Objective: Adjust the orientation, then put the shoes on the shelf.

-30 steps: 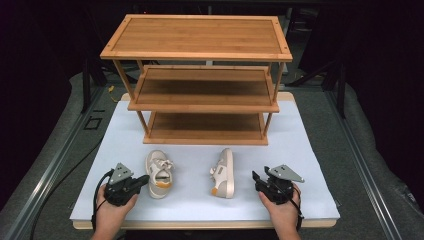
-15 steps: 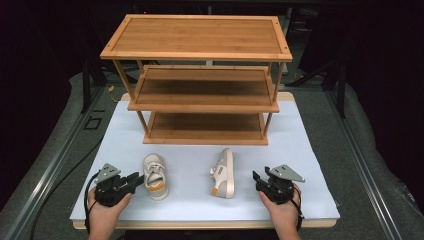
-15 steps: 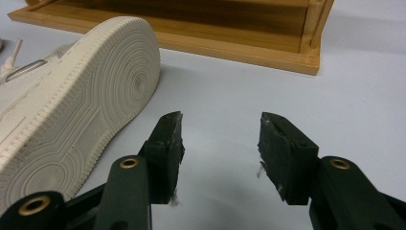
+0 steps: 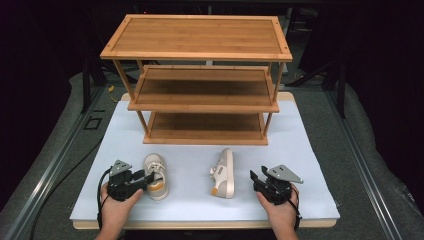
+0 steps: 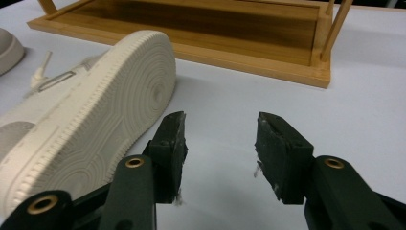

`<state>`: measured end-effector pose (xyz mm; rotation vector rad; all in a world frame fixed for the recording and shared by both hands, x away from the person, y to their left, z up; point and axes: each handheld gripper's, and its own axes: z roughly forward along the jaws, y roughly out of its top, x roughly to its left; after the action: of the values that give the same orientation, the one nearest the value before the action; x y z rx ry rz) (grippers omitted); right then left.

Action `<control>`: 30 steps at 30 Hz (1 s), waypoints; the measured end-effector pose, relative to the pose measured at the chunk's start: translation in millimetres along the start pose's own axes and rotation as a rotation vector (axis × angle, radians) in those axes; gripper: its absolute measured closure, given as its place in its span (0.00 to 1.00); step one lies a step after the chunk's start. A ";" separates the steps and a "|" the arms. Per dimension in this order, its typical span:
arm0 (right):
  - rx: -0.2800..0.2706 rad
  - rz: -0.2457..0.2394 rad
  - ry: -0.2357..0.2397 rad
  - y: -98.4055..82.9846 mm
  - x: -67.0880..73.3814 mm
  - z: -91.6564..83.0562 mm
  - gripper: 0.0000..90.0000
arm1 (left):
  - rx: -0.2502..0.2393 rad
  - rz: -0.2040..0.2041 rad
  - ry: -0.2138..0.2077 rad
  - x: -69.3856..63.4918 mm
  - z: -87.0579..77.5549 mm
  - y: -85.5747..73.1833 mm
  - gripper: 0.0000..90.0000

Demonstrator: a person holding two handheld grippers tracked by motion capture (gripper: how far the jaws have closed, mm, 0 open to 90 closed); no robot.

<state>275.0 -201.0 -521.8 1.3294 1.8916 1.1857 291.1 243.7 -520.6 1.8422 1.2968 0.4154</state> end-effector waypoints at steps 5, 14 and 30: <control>0.001 -0.029 0.015 4.2 7.9 -1.5 0.71 | -0.008 0.023 -0.026 -1.4 5.8 3.9 0.63; 0.010 -0.058 0.134 12.3 32.9 -2.3 0.90 | -0.008 0.073 -0.120 -9.2 24.9 14.0 0.64; 0.018 -0.057 0.190 15.1 48.7 0.1 0.96 | -0.028 0.068 -0.139 -16.8 28.6 9.6 0.61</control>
<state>263.9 -153.8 -505.7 1.1992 2.0627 1.3090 309.2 215.0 -527.3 1.8607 1.1320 0.3333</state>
